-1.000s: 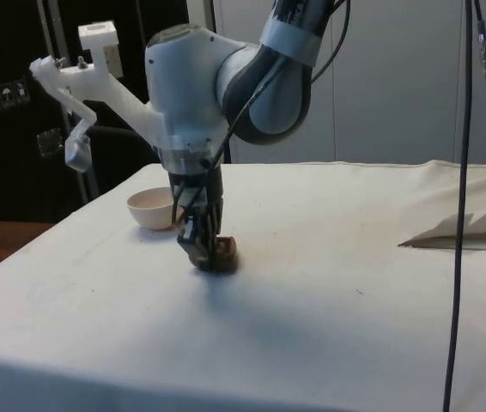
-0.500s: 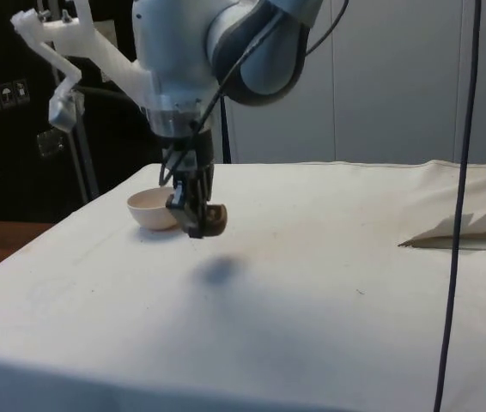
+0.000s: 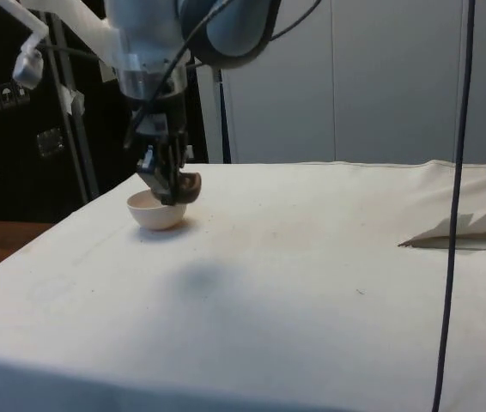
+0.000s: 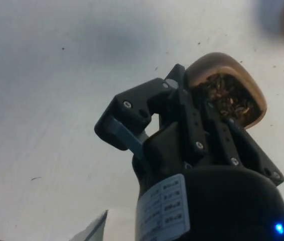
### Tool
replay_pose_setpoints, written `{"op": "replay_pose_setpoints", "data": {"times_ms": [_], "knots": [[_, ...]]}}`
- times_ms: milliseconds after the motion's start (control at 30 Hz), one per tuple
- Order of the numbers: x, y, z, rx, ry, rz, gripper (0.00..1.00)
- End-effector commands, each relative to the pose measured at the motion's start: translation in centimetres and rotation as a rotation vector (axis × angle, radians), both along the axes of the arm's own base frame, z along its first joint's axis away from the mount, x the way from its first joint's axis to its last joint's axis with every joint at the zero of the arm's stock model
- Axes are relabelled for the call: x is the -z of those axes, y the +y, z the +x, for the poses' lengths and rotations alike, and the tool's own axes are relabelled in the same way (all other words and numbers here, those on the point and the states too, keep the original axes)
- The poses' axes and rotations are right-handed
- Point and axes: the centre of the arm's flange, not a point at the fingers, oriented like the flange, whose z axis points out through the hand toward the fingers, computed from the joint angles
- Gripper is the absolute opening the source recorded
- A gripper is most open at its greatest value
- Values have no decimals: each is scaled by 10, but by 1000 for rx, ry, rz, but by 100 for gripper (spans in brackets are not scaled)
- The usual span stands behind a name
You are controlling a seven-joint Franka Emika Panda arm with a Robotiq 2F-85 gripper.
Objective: Pour the coffee beans from the cup into the bowl.
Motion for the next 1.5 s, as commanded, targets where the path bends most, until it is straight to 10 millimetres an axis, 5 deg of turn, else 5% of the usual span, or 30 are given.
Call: {"op": "replay_pose_setpoints", "data": {"times_ms": [0,967,1467], "knots": [[-3,1,2,0,9,8,0],[-66,-10,81,5,-45,10,0],[-87,-27,100,-11,-67,78,0]]}}
